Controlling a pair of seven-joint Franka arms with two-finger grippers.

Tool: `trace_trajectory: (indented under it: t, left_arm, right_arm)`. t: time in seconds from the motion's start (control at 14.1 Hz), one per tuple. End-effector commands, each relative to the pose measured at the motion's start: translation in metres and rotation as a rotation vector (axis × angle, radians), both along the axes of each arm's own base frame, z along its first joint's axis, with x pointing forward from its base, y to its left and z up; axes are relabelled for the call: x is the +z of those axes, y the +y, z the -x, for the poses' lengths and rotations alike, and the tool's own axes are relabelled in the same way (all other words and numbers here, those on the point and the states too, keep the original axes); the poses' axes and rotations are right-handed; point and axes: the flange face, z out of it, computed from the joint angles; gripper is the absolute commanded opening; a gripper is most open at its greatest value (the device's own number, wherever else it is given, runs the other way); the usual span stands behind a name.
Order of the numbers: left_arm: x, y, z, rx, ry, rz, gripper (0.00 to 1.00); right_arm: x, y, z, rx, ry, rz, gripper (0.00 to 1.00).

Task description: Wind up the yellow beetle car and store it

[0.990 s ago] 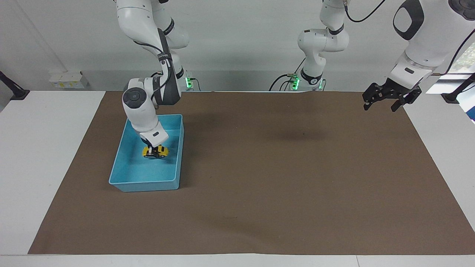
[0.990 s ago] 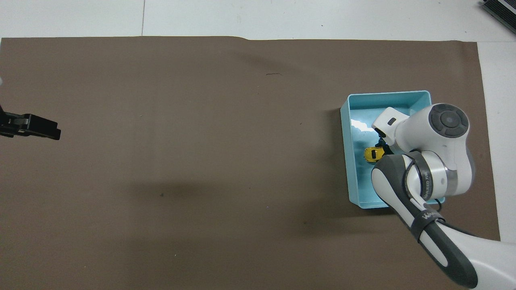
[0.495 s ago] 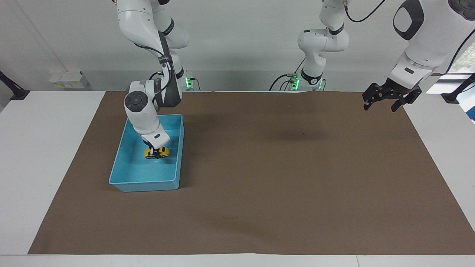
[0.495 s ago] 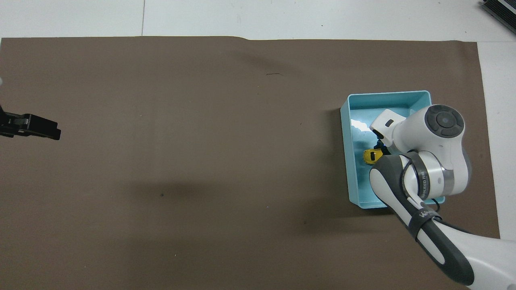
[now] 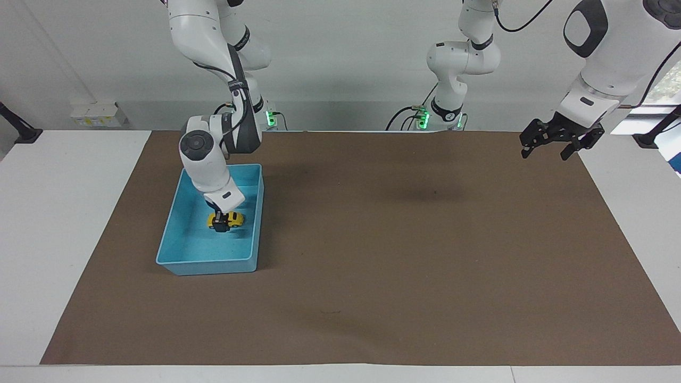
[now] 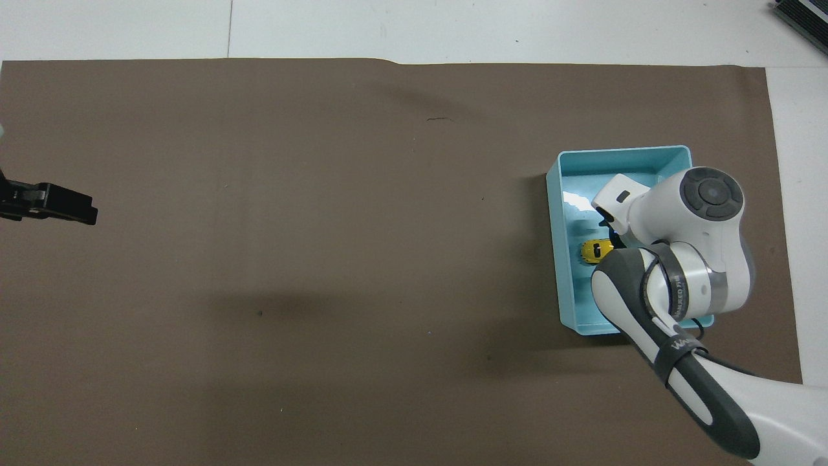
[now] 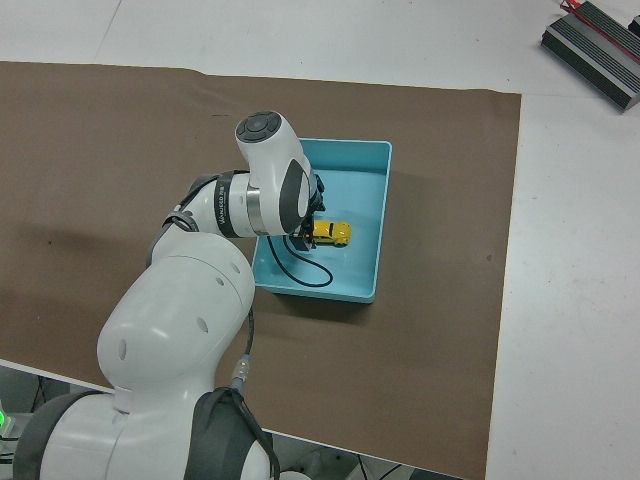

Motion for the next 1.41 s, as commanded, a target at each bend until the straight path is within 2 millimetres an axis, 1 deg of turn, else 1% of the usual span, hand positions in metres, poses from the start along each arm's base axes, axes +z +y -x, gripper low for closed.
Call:
trace_trajectory:
  t: [0.0, 0.28, 0.42, 0.57, 0.78, 0.92, 1.06, 1.13, 1.2, 1.27, 1.34]
  left_arm:
    - [0.005, 0.004, 0.002, 0.012, 0.006, -0.021, 1.0]
    - [0.006, 0.004, 0.003, 0.012, 0.005, -0.021, 1.0]
    - [0.005, 0.004, 0.002, 0.012, 0.006, -0.021, 1.0]
    - [0.006, 0.004, 0.003, 0.012, 0.005, -0.021, 1.0]
    - [0.006, 0.004, 0.003, 0.012, 0.005, -0.021, 1.0]
    - [0.005, 0.004, 0.002, 0.012, 0.006, -0.021, 1.0]
    - [0.006, 0.004, 0.003, 0.012, 0.005, -0.021, 1.0]
    - [0.005, 0.004, 0.002, 0.012, 0.006, -0.021, 1.0]
    - [0.005, 0.004, 0.002, 0.012, 0.006, -0.021, 1.0]
    - [0.005, 0.004, 0.002, 0.012, 0.006, -0.021, 1.0]
    - [0.005, 0.004, 0.002, 0.012, 0.006, -0.021, 1.0]
  right_arm:
    - [0.019, 0.004, -0.007, 0.024, -0.032, 0.002, 1.0]
    - [0.051, 0.004, -0.024, 0.02, -0.068, 0.003, 1.0]
    - [0.064, 0.004, -0.031, 0.017, -0.092, 0.0, 1.0]
    - [0.069, 0.006, -0.034, 0.007, -0.114, -0.009, 1.0]
    - [0.071, 0.006, -0.036, 0.003, -0.123, -0.01, 1.0]
    - [0.071, 0.001, -0.042, -0.009, -0.158, -0.015, 1.0]
    - [0.077, 0.007, -0.047, 0.008, -0.208, -0.021, 1.0]
    - [0.08, 0.006, -0.049, 0.008, -0.219, -0.018, 1.0]
    - [0.088, 0.003, -0.053, -0.005, -0.233, -0.024, 1.0]
    - [0.1, -0.001, -0.059, -0.019, -0.243, -0.026, 1.0]
    - [0.106, -0.003, -0.063, -0.061, -0.222, -0.028, 1.0]
